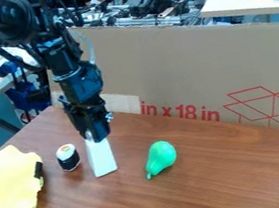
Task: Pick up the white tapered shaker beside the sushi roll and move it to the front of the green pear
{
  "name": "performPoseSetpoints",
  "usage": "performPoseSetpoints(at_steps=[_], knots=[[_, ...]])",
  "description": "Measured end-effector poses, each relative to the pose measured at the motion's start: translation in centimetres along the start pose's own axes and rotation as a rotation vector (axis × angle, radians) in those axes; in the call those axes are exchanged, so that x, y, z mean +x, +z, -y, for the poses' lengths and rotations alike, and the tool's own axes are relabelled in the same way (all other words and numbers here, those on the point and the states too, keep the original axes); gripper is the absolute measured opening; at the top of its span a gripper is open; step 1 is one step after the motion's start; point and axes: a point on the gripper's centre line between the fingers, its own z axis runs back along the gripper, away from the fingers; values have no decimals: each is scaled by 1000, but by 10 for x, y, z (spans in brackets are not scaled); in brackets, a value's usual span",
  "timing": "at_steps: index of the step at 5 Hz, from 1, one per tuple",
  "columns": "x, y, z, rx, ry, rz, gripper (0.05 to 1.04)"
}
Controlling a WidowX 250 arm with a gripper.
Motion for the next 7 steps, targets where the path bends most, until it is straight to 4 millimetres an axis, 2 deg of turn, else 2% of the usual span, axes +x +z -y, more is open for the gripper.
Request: performPoseSetpoints(at_steps=[1,2,3,4,5,6,7], knots=[[-11,12,9,-11,10,7,519],[-22,47,30,52,-4,71,518],[-41,58,62,41,-22,68,519],[-45,50,94,7,-84,33,519],[-45,27,134,-53,-178,8,519],[-45,-3,166,-100,-254,-45,519],[-40,-19,194,-123,-321,-62,519]])
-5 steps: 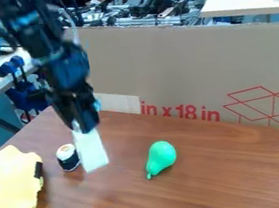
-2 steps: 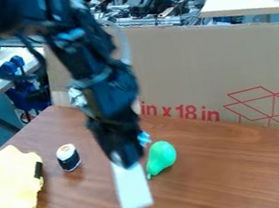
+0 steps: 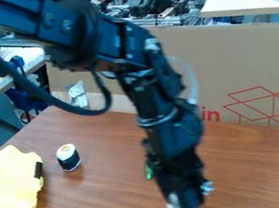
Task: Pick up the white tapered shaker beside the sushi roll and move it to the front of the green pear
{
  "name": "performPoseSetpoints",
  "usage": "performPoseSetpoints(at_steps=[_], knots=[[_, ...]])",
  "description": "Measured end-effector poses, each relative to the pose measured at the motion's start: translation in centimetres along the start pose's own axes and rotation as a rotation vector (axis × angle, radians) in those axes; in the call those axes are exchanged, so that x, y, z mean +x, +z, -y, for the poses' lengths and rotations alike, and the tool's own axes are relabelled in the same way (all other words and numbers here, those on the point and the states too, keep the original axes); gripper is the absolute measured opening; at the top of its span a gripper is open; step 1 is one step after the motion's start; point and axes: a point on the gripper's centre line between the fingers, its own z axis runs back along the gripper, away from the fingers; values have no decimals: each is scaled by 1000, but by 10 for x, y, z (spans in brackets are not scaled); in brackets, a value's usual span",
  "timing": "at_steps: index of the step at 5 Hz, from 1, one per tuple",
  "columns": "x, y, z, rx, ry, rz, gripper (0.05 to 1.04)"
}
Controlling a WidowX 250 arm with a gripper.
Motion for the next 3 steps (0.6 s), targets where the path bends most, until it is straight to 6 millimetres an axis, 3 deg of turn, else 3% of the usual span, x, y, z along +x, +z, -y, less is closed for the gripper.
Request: performPoseSetpoints(at_steps=[2,3], knots=[[8,-4,10,10,-20,-6,563],[3,-3,10,26,-20,-31,845]])
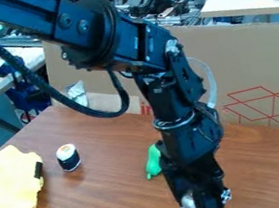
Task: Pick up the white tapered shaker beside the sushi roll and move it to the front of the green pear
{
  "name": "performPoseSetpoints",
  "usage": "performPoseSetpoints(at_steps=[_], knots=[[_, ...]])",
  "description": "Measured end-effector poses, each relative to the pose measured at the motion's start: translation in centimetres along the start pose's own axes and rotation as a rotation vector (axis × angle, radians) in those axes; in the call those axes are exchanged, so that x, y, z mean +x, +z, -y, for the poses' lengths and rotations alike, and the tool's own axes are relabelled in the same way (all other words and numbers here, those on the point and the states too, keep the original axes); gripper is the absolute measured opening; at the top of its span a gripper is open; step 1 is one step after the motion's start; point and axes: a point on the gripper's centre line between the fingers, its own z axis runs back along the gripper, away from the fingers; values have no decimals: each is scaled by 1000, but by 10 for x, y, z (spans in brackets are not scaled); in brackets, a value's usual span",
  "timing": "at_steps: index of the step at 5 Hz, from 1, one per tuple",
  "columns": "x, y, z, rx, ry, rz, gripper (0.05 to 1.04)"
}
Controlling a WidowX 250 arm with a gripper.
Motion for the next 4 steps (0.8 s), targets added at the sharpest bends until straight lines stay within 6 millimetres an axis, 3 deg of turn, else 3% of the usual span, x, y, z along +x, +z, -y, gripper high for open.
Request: performPoseSetpoints(at_steps=[1,3,4], knots=[[-6,16,3,27,7,42,1011],[-24,77,17,131,22,189,1005],[-53,84,21,138,208,67,1005]])
